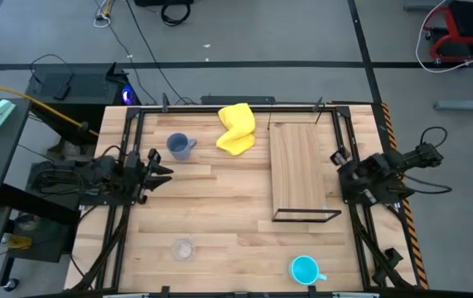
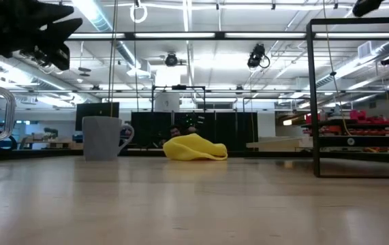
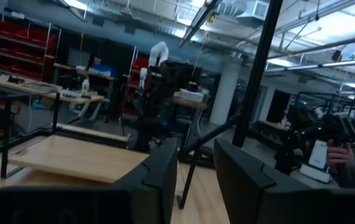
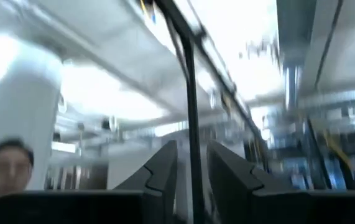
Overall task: Stack small to large cups/mugs on shelf
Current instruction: Move the blue mug to the center of the table
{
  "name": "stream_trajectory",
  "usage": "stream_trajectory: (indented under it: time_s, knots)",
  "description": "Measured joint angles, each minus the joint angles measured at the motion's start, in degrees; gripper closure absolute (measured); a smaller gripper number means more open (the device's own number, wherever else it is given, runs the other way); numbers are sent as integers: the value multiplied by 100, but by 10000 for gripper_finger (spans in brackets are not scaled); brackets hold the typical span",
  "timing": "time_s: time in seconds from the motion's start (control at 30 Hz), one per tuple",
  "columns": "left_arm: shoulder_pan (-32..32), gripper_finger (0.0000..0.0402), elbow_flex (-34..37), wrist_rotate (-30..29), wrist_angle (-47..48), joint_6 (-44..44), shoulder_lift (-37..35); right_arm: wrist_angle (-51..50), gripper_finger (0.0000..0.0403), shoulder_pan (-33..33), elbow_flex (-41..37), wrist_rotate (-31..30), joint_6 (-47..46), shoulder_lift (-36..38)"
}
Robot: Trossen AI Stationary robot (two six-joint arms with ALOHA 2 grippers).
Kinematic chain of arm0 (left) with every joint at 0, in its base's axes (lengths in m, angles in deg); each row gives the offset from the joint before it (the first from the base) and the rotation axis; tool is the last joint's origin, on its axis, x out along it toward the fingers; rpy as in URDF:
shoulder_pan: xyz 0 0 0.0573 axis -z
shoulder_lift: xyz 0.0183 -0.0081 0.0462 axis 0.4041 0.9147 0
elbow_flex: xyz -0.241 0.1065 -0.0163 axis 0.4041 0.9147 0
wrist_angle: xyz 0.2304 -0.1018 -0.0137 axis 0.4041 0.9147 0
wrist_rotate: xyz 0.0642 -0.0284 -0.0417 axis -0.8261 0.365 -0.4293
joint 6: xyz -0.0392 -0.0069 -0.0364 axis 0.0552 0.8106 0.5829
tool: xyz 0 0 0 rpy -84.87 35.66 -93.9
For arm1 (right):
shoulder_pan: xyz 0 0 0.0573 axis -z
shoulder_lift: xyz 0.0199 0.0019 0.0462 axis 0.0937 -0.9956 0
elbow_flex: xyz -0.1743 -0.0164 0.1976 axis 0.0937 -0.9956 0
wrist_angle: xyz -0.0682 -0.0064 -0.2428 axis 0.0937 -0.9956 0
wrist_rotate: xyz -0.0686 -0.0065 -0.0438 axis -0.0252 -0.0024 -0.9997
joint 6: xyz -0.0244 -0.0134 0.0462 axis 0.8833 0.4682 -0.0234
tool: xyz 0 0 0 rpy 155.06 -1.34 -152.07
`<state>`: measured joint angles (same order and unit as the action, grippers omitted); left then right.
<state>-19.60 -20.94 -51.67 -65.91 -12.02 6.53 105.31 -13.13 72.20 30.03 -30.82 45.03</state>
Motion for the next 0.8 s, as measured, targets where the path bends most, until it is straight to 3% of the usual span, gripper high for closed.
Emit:
stream_trajectory:
  time_s: [0.2,0.57,0.67,0.8]
  knots:
    - [0,283,0,0,-222,-21,-2,907,308,-1,6,3,-612,0]
    - [0,288,0,0,-218,157,-2,940,308,-1,691,-22,-892,-1]
    - [0,287,0,-2,-216,107,0,396,308,-1,1162,13,-1102,-52]
    - [1,291,-1,-2,-212,77,0,-1593,308,-2,2075,37,-1592,-453]
